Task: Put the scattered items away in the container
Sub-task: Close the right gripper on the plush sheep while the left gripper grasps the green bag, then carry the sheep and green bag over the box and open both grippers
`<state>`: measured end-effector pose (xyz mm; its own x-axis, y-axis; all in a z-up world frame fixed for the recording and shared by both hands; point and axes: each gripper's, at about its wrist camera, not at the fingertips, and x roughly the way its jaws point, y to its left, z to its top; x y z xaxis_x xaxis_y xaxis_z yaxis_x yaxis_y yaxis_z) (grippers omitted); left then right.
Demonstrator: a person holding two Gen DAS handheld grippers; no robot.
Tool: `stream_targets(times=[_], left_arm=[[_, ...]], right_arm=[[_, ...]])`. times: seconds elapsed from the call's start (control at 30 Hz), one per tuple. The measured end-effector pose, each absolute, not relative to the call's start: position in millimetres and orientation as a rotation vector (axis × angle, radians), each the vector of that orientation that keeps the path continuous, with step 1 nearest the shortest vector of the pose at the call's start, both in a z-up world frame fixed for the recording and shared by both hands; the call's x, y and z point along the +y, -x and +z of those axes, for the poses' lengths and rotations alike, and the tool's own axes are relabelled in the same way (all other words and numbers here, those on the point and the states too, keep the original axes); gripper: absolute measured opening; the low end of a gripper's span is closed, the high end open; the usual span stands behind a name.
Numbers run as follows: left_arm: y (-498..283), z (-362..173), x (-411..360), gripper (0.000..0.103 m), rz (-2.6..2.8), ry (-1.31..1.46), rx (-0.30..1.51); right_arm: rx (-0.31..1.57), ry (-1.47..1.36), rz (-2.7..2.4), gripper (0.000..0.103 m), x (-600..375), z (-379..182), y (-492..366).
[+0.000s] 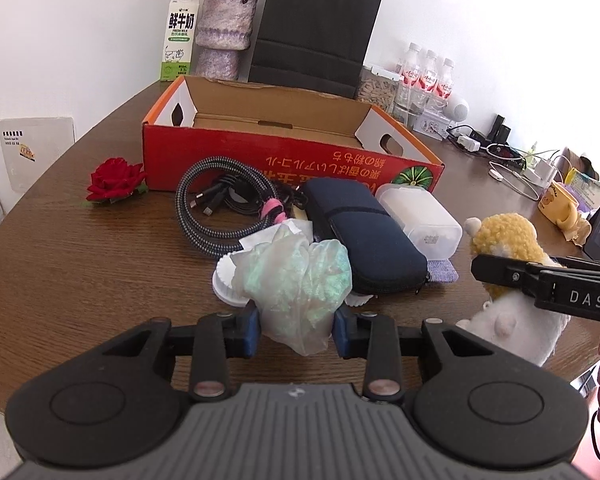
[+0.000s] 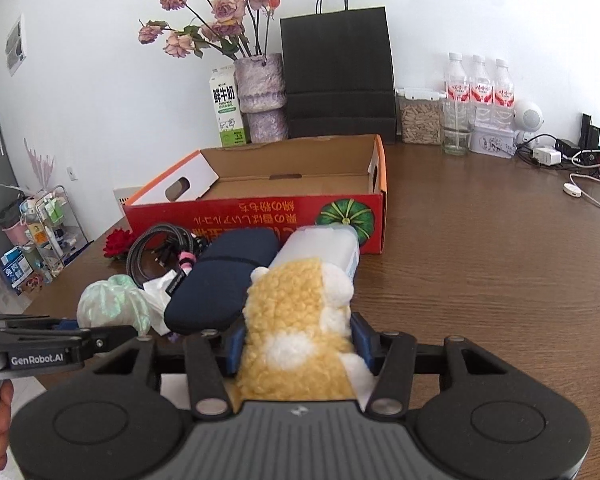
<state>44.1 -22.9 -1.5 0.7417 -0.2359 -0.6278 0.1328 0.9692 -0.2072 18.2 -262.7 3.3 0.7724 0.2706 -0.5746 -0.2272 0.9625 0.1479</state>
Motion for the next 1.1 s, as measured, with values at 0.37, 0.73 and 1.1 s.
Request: stream_targets(times=[0.37,0.73,1.1], left_arm=[[-80,47,-7,0.035,-0.192,0.185,0.536],[-168,77,12,0.035,-0.092,0.262,0.431],[-267,53,9,0.036,0.03,0.246,0.47]], right_arm=[[0.465,-0.106,0.274,0.05,-248,43,-60],[0.352,-0.138,0.243,0.05,-221,63,-155],[0.363,-0.183,0.144,0.05,-218,27,-239]])
